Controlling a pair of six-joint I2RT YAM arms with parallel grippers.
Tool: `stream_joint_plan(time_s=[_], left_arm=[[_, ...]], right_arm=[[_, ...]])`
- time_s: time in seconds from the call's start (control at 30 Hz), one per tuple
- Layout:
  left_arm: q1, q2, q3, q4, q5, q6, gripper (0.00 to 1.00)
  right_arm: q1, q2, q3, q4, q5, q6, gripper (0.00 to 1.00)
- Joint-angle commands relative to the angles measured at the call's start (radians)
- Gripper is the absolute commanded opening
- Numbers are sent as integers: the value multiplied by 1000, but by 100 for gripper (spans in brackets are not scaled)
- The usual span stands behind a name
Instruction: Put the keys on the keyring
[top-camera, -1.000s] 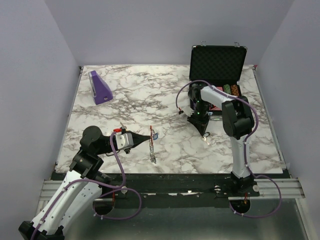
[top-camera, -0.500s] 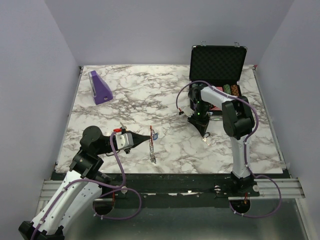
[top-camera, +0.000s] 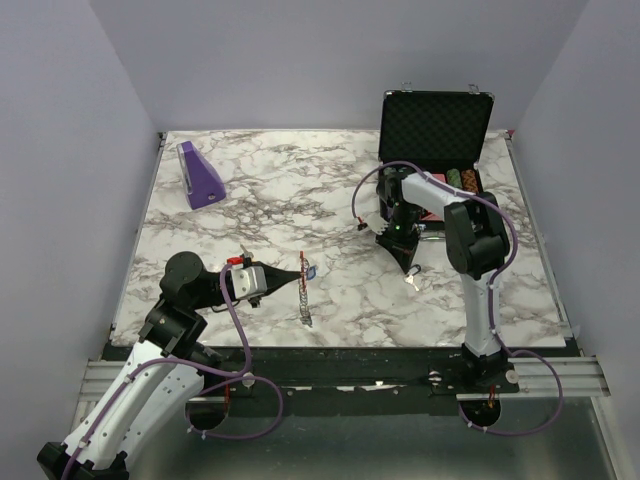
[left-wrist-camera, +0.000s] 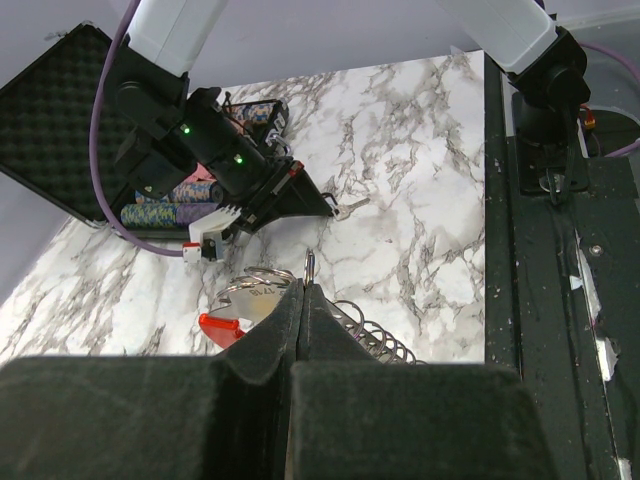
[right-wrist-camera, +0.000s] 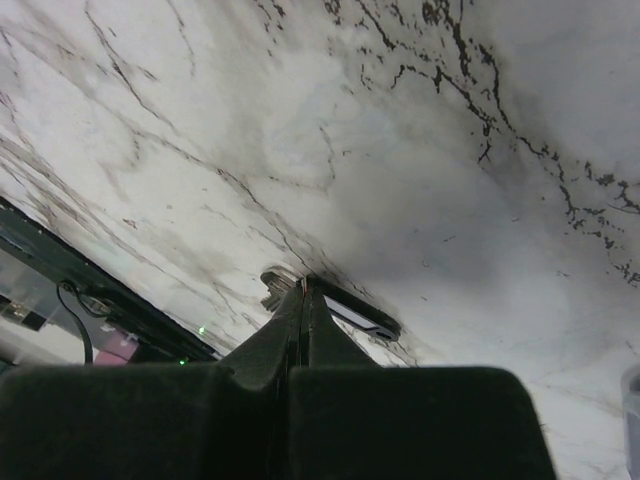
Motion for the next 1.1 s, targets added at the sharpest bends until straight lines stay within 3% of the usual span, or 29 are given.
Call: stream_joint_plan(time_s=[0.0, 0.27, 0.5, 0.73, 0.97, 1.07], left_arm=[[-3, 2, 0, 10, -9, 21, 0], [-2, -4, -6, 39, -25, -12, 0], [-2, -21, -7, 128, -36, -107, 0], [-2, -39, 11, 194, -82, -187, 0], [-3, -38, 19, 248, -122, -230, 0], [-5, -41, 14, 287, -136, -238, 0]], right_arm=[[5, -72, 15, -85, -31, -42, 1], [1, -249, 101, -75, -201, -163, 0], [-1, -463, 74, -15, -373, -315, 1], [-2, -692, -18, 138, -732, -351, 0], [-1, -884, -181, 540, -976, -10, 1], [-1, -988, -308, 855, -985, 216, 1]])
